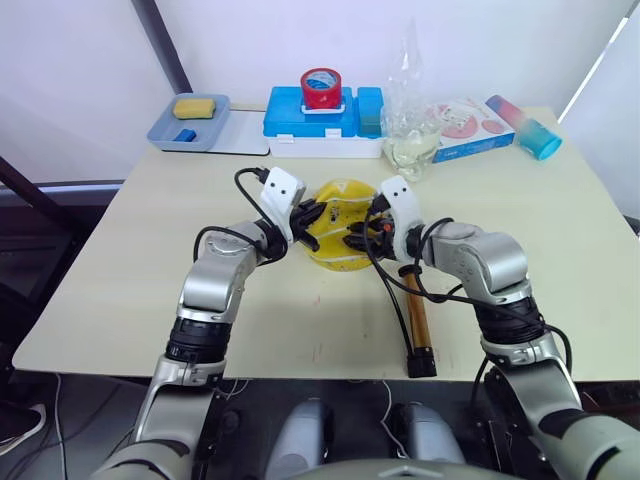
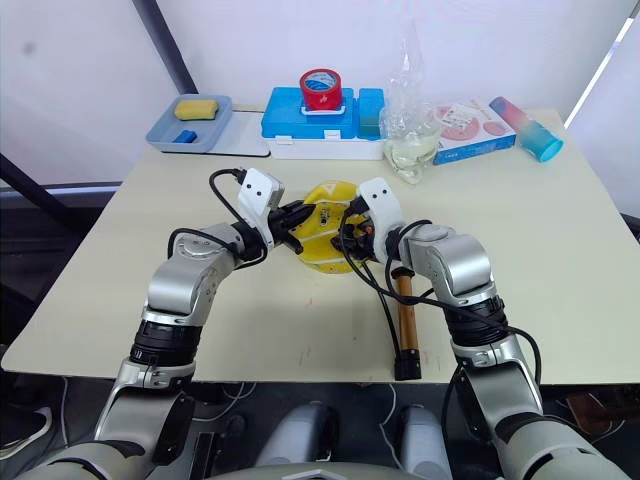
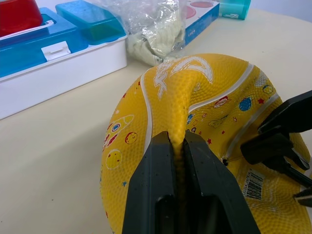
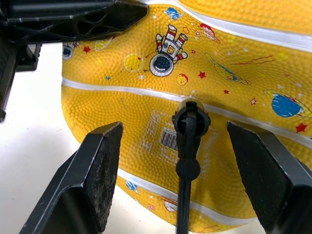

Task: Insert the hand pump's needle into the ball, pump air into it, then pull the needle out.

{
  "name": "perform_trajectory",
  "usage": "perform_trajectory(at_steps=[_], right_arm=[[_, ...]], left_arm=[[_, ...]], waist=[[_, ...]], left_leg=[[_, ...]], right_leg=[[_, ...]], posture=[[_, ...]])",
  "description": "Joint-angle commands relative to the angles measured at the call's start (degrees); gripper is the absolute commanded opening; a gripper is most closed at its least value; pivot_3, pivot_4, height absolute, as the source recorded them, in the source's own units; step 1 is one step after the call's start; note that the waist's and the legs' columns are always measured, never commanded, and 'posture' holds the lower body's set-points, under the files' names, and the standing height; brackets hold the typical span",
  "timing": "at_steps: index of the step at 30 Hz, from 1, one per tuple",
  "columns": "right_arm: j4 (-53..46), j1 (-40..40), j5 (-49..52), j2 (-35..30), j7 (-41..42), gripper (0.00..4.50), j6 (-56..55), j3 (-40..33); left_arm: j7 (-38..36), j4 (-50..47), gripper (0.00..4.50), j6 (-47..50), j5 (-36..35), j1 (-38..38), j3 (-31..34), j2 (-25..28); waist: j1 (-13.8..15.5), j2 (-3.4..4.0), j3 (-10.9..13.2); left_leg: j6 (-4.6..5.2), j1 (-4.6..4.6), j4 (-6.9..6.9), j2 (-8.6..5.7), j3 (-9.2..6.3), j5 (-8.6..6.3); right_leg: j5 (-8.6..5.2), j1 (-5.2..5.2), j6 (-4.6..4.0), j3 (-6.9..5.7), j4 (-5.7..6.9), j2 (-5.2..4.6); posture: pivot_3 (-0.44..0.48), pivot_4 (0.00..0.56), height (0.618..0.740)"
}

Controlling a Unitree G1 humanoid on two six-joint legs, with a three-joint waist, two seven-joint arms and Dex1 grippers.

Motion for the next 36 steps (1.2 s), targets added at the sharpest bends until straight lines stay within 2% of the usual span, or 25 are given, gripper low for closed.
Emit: perform_trajectory(at_steps=[1,4,6,10,12,13,19,24,31,36], right_arm=[[-0.1,-0.8,1.4,0.7,-1.6,3.54,0.3,-2.7],[0.6,-1.1,2.2,1.4,-2.6,3.54,0.9,-3.8],[0.9,-1.2,2.3,1.3,-3.0,3.04,1.1,-3.8],[1.4,-1.3,2.7,1.4,-3.8,1.26,0.6,-3.8],[1.6,-1.3,2.9,1.4,-4.0,0.14,0.4,-3.7],[1.6,-1.3,3.0,1.4,-4.0,0.02,0.3,-3.7],[1.5,-2.0,2.5,0.5,-3.5,0.02,-0.4,-2.2],[1.7,-4.1,0.7,-2.6,-2.5,0.02,-0.5,2.3],[2.6,-9.7,-3.6,-8.3,0.5,0.02,-1.1,13.2],[4.1,-11.9,-4.7,-9.1,2.9,0.02,-0.8,17.5]], left_arm=[[-0.2,2.9,0.0,1.7,0.5,1.9,-3.3,-1.0],[-0.1,2.8,0.0,1.8,0.5,1.8,-3.3,-1.0],[-0.2,2.8,0.0,1.7,0.5,1.8,-3.3,-1.0],[-0.2,2.7,0.0,1.9,0.6,1.9,-3.3,-0.9],[-0.3,2.7,0.0,1.9,0.6,1.9,-3.3,-0.9],[-0.3,2.7,0.0,1.9,0.7,1.9,-3.3,-0.9],[-0.3,2.7,0.0,1.8,0.7,1.9,-3.3,-0.9],[-0.6,2.8,0.0,2.1,0.6,1.8,-3.6,-1.1],[-1.1,2.6,0.0,2.6,0.3,1.7,-3.7,-1.2],[-1.5,2.8,0.0,3.3,-0.3,1.3,-3.6,-1.4]], waist=[[0.0,0.0,0.0],[0.0,0.0,0.0],[0.0,0.0,0.0],[0.0,0.01,0.0],[0.0,0.01,0.0],[0.0,0.01,0.0],[0.0,0.01,0.0],[0.0,0.02,0.0],[0.0,0.04,0.0],[0.0,0.03,0.0]], left_leg=[[0.0,0.01,0.0,0.0,0.0,0.0],[0.0,0.04,0.0,0.0,-0.01,0.0],[0.0,0.05,0.0,0.0,-0.01,0.0],[0.01,0.07,0.0,0.0,-0.01,0.0],[0.01,0.07,-0.01,0.0,-0.02,0.0],[0.01,0.06,0.0,-0.01,-0.02,0.0],[0.01,0.07,0.0,-0.01,-0.02,0.0],[0.01,0.07,0.0,-0.01,-0.02,0.01],[0.02,0.07,0.0,-0.02,-0.04,0.01],[0.02,0.08,0.0,-0.02,-0.03,0.01]], right_leg=[[0.0,0.01,0.0,0.0,0.0,0.0],[0.0,0.04,0.0,0.0,0.0,0.0],[-0.01,0.05,0.0,0.0,0.0,0.0],[-0.02,0.06,0.0,0.0,0.0,0.01],[-0.02,0.06,0.0,0.0,0.0,0.01],[-0.01,0.06,0.01,0.0,0.0,0.01],[-0.02,0.07,0.02,0.01,0.0,0.02],[-0.02,0.07,0.02,0.01,0.0,0.02],[-0.04,0.07,0.0,0.01,0.0,0.02],[-0.04,0.07,0.02,0.01,0.01,0.01]], posture=[[0.0,0.15,0.737],[0.0,0.15,0.737],[0.0,0.15,0.737],[0.0,0.15,0.737],[0.0,0.15,0.737],[0.0,0.15,0.737],[0.0,0.15,0.737],[0.0,0.15,0.737],[0.0,0.15,0.737],[0.0,0.15,0.737]])
